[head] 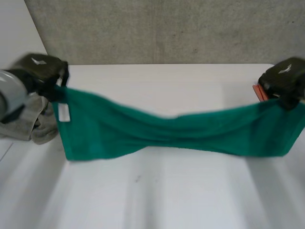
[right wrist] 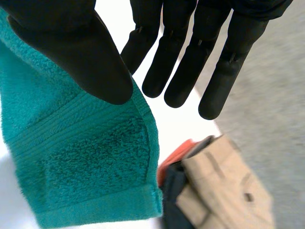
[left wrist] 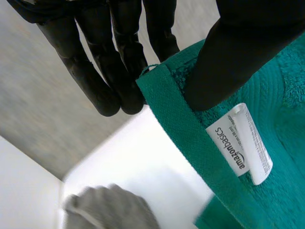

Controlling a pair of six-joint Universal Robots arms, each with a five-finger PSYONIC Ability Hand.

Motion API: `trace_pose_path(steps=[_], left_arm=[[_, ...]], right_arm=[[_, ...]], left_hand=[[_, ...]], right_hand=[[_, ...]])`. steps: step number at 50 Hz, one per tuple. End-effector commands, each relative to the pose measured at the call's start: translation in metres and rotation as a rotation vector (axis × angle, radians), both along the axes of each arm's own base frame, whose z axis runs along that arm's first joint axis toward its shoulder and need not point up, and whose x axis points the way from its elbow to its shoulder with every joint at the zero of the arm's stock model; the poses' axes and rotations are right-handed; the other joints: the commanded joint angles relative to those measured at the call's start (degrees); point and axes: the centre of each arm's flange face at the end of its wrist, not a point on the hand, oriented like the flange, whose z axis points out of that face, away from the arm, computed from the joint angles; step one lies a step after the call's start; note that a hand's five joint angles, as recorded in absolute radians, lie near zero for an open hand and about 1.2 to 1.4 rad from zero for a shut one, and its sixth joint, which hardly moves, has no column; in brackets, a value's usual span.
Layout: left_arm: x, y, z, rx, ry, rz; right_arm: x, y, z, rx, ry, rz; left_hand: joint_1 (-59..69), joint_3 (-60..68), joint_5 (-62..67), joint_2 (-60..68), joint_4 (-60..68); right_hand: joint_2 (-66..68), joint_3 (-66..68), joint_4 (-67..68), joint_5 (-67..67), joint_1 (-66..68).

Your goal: Fold the laundry.

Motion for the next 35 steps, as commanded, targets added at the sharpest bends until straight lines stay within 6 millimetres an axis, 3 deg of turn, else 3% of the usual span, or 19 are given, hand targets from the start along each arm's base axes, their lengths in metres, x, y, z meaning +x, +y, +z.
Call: trace_pose_path(steps=[1, 3, 7, 8, 11, 12, 13, 16, 18, 21, 25, 29, 33, 35], left_arm=[[-0.022, -0.058, -0.049, 0.0, -0.071, 0.075], [-0.027, -0.071, -0.045, -0.053, -0.069, 0.086], [-0.045, -0.097, 0.009, -0.306, 0.021, 0.058], [-0.049, -0.103, 0.038, -0.435, 0.075, 0.049], [-0.052, -0.108, 0.085, -0.641, 0.175, 0.05], [-0.051, -0.106, 0.115, -0.765, 0.25, 0.048], [-0.05, -0.104, 0.129, -0.824, 0.291, 0.047], [-0.048, -0.097, 0.163, -0.987, 0.413, 0.037], [-0.045, -0.095, 0.172, -1.037, 0.455, 0.041], [-0.043, -0.097, 0.167, -1.012, 0.448, 0.061], [-0.037, -0.108, 0.138, -0.908, 0.417, 0.109], [-0.037, -0.117, 0.101, -0.811, 0.377, 0.124], [-0.042, -0.124, 0.051, -0.687, 0.331, 0.105], [-0.046, -0.126, 0.015, -0.595, 0.294, 0.088]], right_arm=[[0.02, -0.041, -0.039, -0.033, 0.096, -0.021], [0.025, -0.055, -0.036, -0.103, 0.081, -0.028], [0.038, -0.091, -0.002, -0.373, -0.015, -0.059], [0.04, -0.102, 0.021, -0.497, -0.071, -0.078], [0.04, -0.112, 0.057, -0.677, -0.169, -0.106], [0.038, -0.115, 0.08, -0.787, -0.232, -0.121], [0.038, -0.115, 0.091, -0.839, -0.263, -0.125], [0.033, -0.113, 0.124, -1.009, -0.358, -0.13], [0.033, -0.111, 0.135, -1.08, -0.401, -0.124], [0.033, -0.111, 0.129, -1.067, -0.404, -0.117], [0.038, -0.111, 0.109, -1.003, -0.393, -0.084], [0.043, -0.114, 0.075, -0.901, -0.37, -0.051], [0.046, -0.118, 0.033, -0.778, -0.335, -0.034], [0.048, -0.119, 0.003, -0.68, -0.31, -0.024]], left_hand=[[12.87, 11.96, 13.19, 11.42, 11.29], [12.87, 11.96, 13.19, 11.42, 11.29], [12.87, 11.96, 13.19, 11.42, 11.29], [12.87, 11.96, 13.19, 11.42, 11.29], [12.87, 11.96, 13.19, 11.42, 11.29], [12.87, 11.96, 13.19, 11.42, 11.29], [12.87, 11.96, 13.19, 11.42, 11.29], [12.87, 11.96, 13.19, 11.42, 11.29], [12.87, 11.96, 13.19, 11.42, 11.29], [12.87, 11.96, 13.19, 11.42, 11.29], [12.87, 11.96, 13.19, 11.42, 11.29], [12.87, 11.96, 13.19, 11.42, 11.29], [12.87, 11.96, 13.19, 11.42, 11.29], [12.87, 11.96, 13.19, 11.42, 11.29]], right_hand=[[12.19, 11.59, 11.23, 11.41, 14.39], [12.19, 11.59, 11.23, 11.41, 14.39], [12.19, 11.59, 11.23, 11.41, 14.39], [12.19, 11.59, 11.23, 11.41, 14.39], [12.19, 11.59, 11.23, 11.41, 14.39], [12.19, 11.59, 11.23, 11.41, 14.39], [12.19, 11.59, 11.23, 11.41, 14.39], [12.19, 11.59, 11.23, 11.41, 14.39], [12.19, 11.59, 11.23, 11.41, 14.39], [12.19, 11.59, 11.23, 11.41, 14.39], [12.19, 11.59, 11.23, 11.41, 14.39], [12.19, 11.59, 11.23, 11.41, 14.39], [12.19, 11.59, 11.23, 11.41, 14.39], [12.19, 11.59, 11.23, 11.41, 14.39]])
